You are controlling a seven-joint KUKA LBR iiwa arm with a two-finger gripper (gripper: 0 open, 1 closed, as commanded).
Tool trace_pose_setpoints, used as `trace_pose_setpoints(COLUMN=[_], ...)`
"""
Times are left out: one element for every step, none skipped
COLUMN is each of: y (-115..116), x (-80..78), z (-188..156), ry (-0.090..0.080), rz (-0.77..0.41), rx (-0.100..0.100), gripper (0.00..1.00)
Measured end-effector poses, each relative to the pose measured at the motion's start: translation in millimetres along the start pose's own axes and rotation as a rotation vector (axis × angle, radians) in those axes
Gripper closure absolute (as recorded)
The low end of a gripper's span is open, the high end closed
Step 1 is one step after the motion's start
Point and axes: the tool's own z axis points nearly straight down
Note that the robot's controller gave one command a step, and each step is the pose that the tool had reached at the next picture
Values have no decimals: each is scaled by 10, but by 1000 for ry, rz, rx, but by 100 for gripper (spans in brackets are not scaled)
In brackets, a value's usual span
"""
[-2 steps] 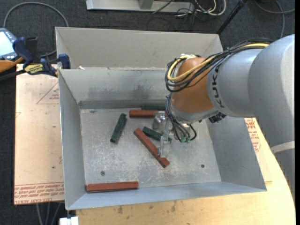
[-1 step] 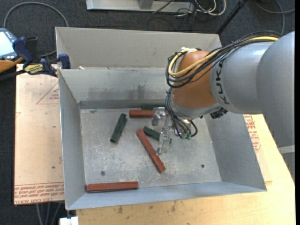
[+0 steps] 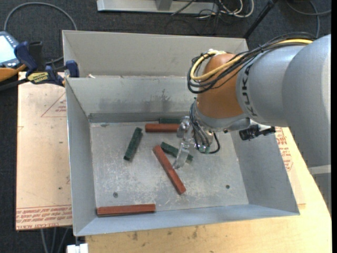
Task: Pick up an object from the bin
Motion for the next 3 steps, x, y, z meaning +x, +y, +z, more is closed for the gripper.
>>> trace_pose_setpoints(y=[69, 74, 86], x=[8, 3, -13], z=[356, 347, 329], ry=[5, 2, -5], rz=[185, 182, 182], rx=[1, 1, -2], gripper=[0, 0, 100])
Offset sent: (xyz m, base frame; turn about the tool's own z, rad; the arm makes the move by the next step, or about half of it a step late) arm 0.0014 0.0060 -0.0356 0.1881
